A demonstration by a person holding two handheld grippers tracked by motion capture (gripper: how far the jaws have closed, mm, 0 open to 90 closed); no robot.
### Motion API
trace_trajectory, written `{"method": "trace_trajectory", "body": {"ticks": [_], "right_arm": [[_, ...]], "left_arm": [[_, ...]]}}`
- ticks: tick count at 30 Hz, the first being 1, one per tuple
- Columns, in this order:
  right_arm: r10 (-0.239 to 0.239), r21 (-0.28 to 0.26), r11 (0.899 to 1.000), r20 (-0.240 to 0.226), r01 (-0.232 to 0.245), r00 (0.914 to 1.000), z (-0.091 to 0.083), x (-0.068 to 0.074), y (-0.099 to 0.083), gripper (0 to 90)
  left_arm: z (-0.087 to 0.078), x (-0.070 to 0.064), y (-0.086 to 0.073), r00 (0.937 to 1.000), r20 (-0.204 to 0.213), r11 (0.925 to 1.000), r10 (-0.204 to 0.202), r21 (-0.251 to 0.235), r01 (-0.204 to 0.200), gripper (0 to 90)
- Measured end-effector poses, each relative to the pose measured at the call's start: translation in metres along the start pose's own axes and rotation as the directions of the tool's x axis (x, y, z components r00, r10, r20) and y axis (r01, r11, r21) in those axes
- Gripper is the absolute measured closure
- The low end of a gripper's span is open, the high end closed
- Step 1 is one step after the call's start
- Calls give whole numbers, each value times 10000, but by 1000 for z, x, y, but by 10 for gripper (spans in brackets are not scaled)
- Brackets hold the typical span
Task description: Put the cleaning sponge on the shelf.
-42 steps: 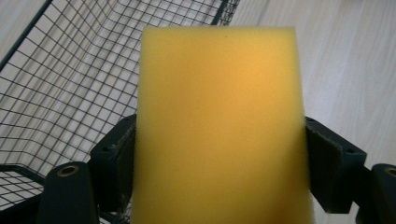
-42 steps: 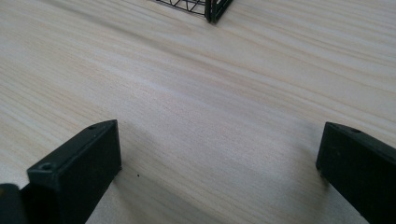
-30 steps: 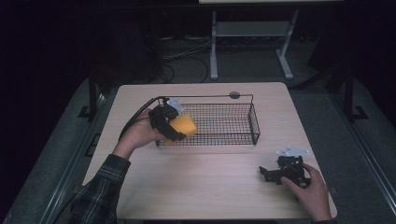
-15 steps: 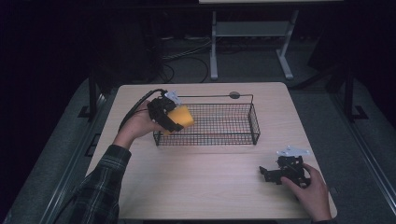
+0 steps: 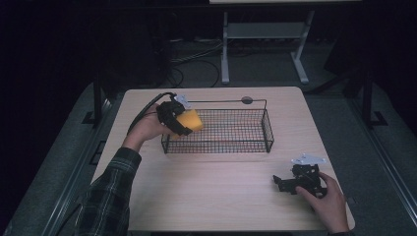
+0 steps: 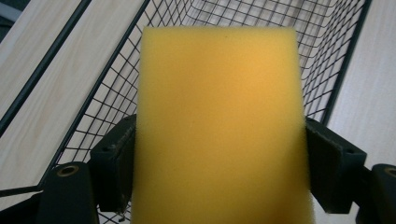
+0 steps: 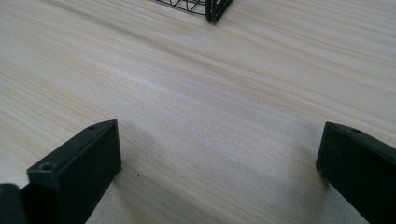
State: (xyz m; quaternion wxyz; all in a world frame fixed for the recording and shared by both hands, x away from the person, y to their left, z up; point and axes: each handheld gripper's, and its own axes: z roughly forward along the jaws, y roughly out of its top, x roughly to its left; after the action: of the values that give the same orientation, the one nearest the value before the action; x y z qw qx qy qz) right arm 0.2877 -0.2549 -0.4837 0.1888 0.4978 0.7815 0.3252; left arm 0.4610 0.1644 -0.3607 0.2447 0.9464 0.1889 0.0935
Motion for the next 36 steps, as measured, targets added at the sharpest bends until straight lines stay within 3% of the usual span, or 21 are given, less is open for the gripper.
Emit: {"method": "trace_trajectory", "body": {"ticks": [6,16,36], "right_arm": [[4,0,10000,-1,-4,10000,0,0,0,0],[1,-2,10000,0,-1,10000,0,0,0,0],[2,-2,10000,-1,-2,10000,0,0,0,0]], "left_arm": [[9,8,-4,9998,-185,9999,-99,132,102,222],[22,12,-6,9989,-142,9986,-452,278,455,222],[44,11,-19,9990,166,9981,-406,476,398,220]]}}
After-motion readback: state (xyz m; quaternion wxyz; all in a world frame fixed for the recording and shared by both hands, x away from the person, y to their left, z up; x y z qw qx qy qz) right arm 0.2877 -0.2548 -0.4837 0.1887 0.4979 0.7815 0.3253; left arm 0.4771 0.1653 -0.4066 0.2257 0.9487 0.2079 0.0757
